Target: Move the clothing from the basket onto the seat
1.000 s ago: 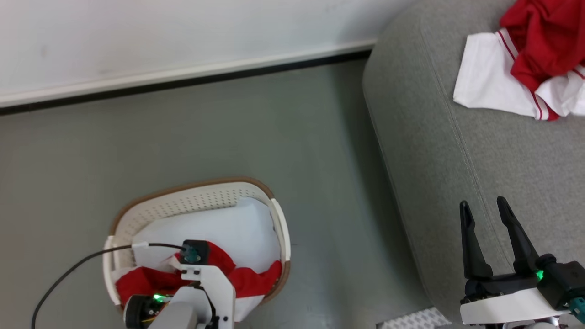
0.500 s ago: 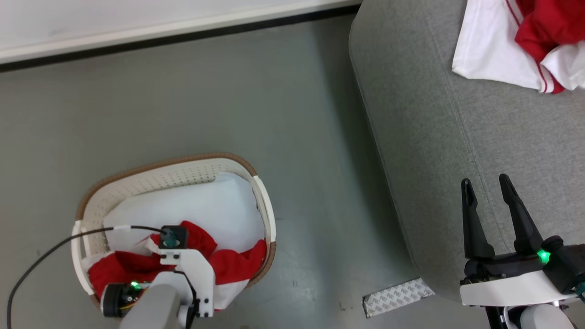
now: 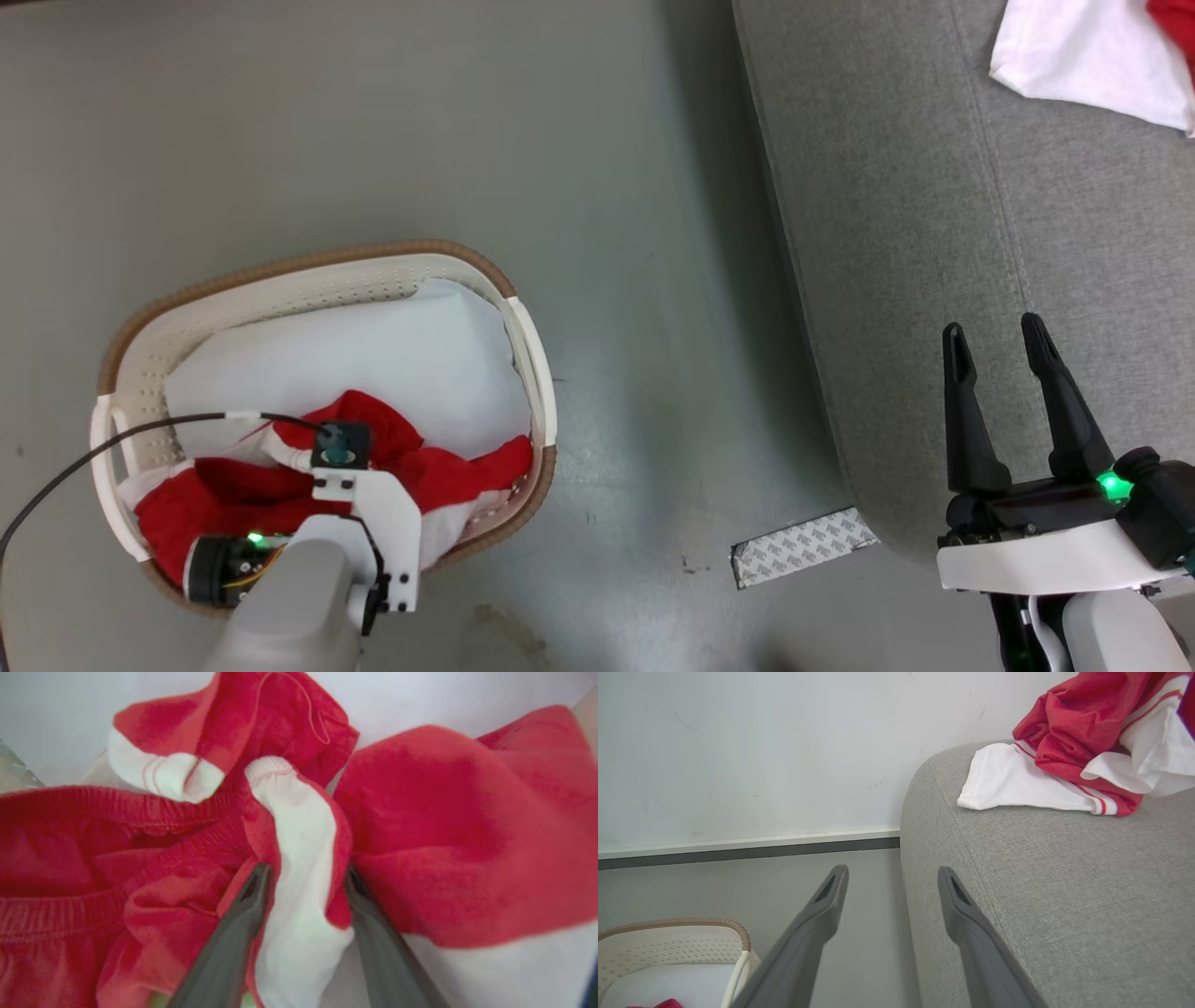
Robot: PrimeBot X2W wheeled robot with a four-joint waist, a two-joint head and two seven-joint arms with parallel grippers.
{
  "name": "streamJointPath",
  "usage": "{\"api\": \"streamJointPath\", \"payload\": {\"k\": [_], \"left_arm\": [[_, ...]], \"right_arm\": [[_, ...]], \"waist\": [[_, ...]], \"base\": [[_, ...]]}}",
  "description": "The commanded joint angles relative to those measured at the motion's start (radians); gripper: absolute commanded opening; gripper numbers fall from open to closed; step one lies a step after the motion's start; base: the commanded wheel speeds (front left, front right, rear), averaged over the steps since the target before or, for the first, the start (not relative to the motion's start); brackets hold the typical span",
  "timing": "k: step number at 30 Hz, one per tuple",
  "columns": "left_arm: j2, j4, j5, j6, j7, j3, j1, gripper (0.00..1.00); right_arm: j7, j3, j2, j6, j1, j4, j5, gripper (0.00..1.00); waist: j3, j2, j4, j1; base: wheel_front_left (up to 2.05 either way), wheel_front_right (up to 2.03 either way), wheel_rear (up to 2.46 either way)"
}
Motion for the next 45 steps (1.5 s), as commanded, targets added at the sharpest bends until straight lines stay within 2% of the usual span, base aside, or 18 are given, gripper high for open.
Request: {"api": "streamJointPath", "payload": {"k": [1,8,16,21,24,31,38,45], "left_arm": [[0.003,0.007,0.0,-0.012,-0.004,-0.007,-0.011,0.0],[-0.018,-0.013,-0.04,-0.065,-0.08,0.002,-0.011,0.0],[-0.036,-0.074,-0.093,-0.114,-0.206,0.017,0.058,0.0],[-0.043,-0.158,-0.126,-0.136,-0.268,0.031,0.115,0.0],[-0.045,-0.205,-0.151,-0.141,-0.28,0.04,0.14,0.0],[-0.026,-0.457,-0.182,-0.134,-0.304,0.061,0.249,0.0],[0.019,-0.813,-0.179,-0.073,-0.312,0.081,0.39,0.0],[0.068,-1.104,-0.172,-0.089,-0.315,0.057,0.53,0.0]], "right_arm": [[0.0,-0.004,-0.001,-0.002,-0.017,-0.001,0.003,1.0],[0.0,-0.024,-0.001,-0.002,0.0,0.02,-0.014,1.0],[0.0,-0.076,-0.001,-0.002,0.082,0.045,-0.038,1.0],[0.0,-0.115,-0.001,-0.002,0.145,0.046,-0.07,1.0],[0.0,-0.131,-0.001,-0.002,0.166,0.043,-0.086,1.0],[0.0,-0.163,-0.001,-0.002,0.234,0.033,-0.123,1.0],[0.0,-0.148,-0.011,-0.002,0.273,0.017,-0.157,1.0],[0.0,-0.106,-0.059,-0.002,0.3,-0.012,-0.143,1.0]], "waist": [[0.009,0.0,0.005,-0.0002],[-0.072,0.0,0.039,-0.0002],[-0.292,0.0,0.11,-0.0002],[-0.433,0.0,0.16,-0.0002],[-0.478,0.0,0.178,-0.0002],[-0.616,0.0,0.231,-0.0002],[-0.694,0.0,0.251,-0.0002],[-0.738,0.0,0.256,-0.0002]], "base": [[0.0,0.0,0.0],[0.0,0.0,0.0],[0.0,0.0,0.0],[0.0,0.0,0.0],[0.0,0.0,0.0],[0.0,0.0,0.0],[0.0,0.0,0.0],[0.0,0.0,0.0]]}}
